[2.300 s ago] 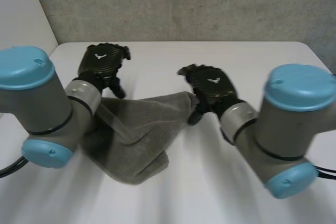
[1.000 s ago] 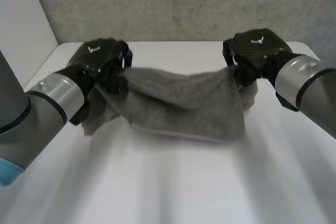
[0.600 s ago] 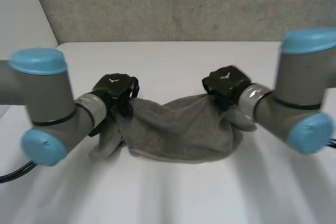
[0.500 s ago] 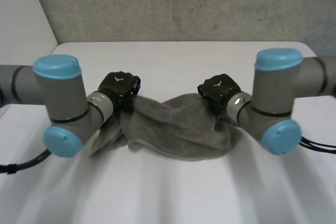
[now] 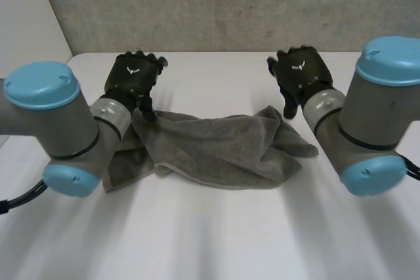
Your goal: Fold the towel.
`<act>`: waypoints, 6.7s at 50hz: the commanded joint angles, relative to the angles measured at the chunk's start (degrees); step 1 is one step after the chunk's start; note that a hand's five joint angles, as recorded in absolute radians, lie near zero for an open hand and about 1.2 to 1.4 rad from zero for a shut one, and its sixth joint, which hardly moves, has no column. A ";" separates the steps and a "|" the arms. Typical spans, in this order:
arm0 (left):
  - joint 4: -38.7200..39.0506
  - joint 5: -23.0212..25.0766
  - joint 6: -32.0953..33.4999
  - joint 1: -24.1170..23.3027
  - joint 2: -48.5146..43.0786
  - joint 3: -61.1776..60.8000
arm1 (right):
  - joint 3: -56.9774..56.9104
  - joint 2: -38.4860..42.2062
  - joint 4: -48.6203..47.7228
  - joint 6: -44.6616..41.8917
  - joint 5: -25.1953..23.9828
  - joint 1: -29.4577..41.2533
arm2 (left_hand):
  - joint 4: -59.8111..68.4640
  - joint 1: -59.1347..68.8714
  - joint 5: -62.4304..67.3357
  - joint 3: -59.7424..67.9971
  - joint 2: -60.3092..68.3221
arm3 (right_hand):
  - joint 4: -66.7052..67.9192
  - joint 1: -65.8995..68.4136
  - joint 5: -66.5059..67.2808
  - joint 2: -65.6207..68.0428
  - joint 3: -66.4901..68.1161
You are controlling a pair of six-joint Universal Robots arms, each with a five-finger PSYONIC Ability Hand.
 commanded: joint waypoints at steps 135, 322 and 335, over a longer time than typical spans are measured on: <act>12.81 2.70 2.34 9.36 9.58 15.74 | -11.58 -9.40 -14.85 -6.17 1.11 -3.37 | 46.25 46.64 36.16 46.08 46.35 | 60.65 60.33 59.91 60.13 60.11; -0.65 12.72 3.31 16.66 5.98 -13.71 | 37.46 -5.18 -14.19 5.52 -10.67 -18.57 | 56.66 57.04 46.57 56.49 56.75 | -1.70 -2.01 -2.44 -2.21 -2.23; -0.65 12.72 3.31 16.66 5.89 -13.89 | 34.04 -2.55 -15.25 5.52 -10.41 -17.26 | 56.66 57.04 46.57 56.49 56.75 | 12.59 12.28 11.86 12.08 12.06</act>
